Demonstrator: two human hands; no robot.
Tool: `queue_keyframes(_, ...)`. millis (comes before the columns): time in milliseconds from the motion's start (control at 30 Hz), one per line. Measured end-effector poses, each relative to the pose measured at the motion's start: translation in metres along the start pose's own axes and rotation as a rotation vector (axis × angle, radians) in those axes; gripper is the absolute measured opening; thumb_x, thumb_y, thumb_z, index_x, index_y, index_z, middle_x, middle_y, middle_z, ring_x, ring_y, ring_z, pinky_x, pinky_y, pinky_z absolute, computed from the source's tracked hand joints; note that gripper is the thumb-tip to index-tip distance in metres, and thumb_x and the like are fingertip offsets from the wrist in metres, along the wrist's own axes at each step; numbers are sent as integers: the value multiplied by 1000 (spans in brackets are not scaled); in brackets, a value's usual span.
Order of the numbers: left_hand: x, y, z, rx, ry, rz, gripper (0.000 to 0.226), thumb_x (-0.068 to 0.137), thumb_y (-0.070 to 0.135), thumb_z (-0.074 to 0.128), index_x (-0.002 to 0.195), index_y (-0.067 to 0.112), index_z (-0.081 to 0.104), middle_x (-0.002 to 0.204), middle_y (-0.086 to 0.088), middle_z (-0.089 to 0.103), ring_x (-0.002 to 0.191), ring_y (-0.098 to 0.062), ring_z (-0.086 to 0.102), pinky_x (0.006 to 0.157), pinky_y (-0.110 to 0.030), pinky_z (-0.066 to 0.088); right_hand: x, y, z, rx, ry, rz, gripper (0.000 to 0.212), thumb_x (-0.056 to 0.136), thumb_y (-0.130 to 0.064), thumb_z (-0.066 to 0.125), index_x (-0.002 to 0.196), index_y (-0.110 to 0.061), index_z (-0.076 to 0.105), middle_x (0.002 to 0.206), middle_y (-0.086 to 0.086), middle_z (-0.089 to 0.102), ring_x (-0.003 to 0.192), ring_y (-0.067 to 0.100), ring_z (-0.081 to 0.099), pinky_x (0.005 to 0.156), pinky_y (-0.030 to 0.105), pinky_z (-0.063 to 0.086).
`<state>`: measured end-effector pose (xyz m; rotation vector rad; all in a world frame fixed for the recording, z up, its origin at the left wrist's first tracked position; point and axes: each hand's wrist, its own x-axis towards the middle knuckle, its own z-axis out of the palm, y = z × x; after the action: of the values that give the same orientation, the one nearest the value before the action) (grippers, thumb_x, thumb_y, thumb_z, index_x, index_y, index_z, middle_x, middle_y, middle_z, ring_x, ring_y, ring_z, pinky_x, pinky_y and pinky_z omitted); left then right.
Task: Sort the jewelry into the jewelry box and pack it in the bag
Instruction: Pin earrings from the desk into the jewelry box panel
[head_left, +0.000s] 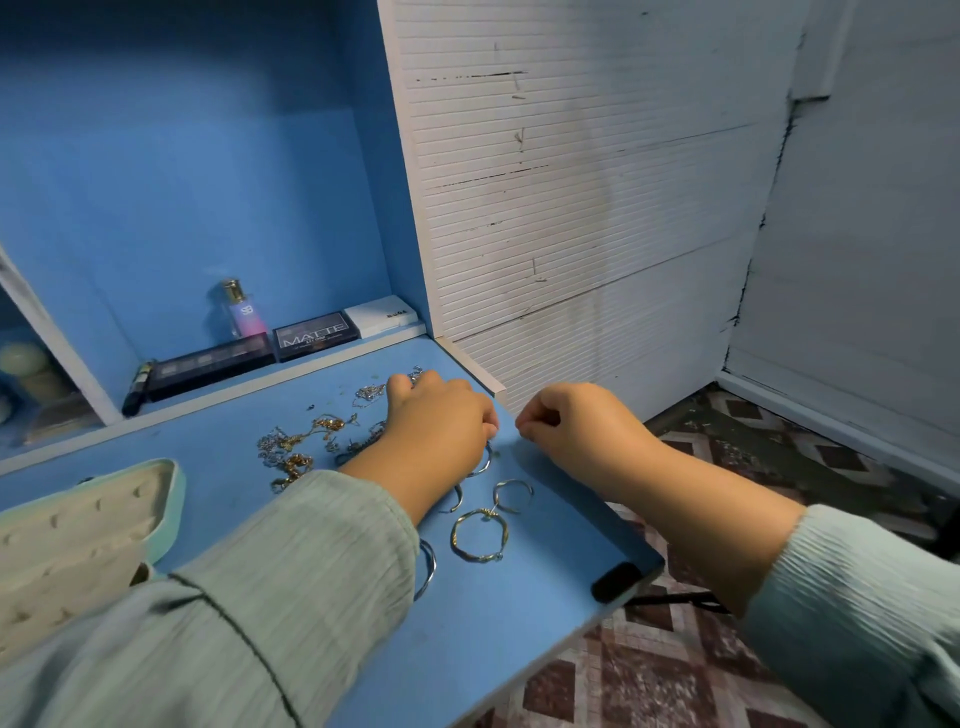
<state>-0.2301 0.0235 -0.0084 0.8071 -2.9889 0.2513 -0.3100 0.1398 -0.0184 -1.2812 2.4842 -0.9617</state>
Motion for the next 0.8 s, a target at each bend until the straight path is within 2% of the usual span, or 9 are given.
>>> queue_keyframes(233, 8, 7, -1, 113, 18, -30, 15, 92, 36, 51, 92, 38, 65, 99, 13, 59, 107, -16, 41, 83, -37, 20, 2, 1, 0, 11, -24, 13, 18, 92, -17, 52, 101, -16, 67, 88, -5, 58, 80, 10, 52, 60, 15, 37)
queue_keyframes(367, 11, 12, -1, 180, -9, -53, 19, 91, 28, 47, 95, 32, 64, 95, 12, 56, 98, -16, 39, 77, -36, 15, 0, -1, -2, 12, -39, 20, 20, 93, -17, 52, 106, -17, 66, 98, -3, 63, 83, 9, 52, 69, 18, 38)
queue_keyframes(433, 10, 13, -1, 175, 2, -50, 21, 90, 22, 46, 96, 30, 64, 94, 10, 56, 94, -17, 38, 77, -36, 16, -1, -1, -3, 13, -35, 25, 22, 93, -15, 51, 108, -17, 66, 94, -5, 60, 83, 9, 51, 69, 17, 37)
queue_keyframes(533, 4, 10, -7, 47, 45, -84, 26, 93, 23, 38, 99, 28, 63, 99, 7, 60, 101, -19, 45, 79, -36, 19, -3, -3, -3, 53, 0, 36, 22, 92, -13, 51, 109, -17, 65, 81, -11, 52, 79, 10, 51, 58, 13, 36)
queue_keyframes(633, -8, 5, -18, -140, 67, -135, 25, 94, 26, 38, 98, 27, 63, 97, 6, 63, 100, -21, 51, 79, -34, 23, -5, -13, -6, 82, -3, 39, 24, 91, -13, 51, 113, -14, 62, 86, -5, 56, 81, 14, 55, 65, 19, 43)
queue_keyframes(733, -24, -1, -26, -321, 65, -169, 21, 92, 21, 42, 84, 28, 60, 86, 3, 63, 91, -24, 56, 76, -32, 34, -9, -25, -10, 145, -11, 33, 19, 90, -12, 53, 105, -13, 64, 73, -4, 59, 71, 15, 58, 75, 28, 50)
queue_keyframes(800, -39, -6, -32, -386, 84, -201, 20, 94, 23, 43, 80, 28, 56, 91, 2, 65, 92, -25, 57, 75, -31, 40, -14, -36, -10, 181, -10, 24, 14, 90, -13, 54, 99, -14, 65, 67, -5, 60, 66, 14, 58, 76, 31, 51)
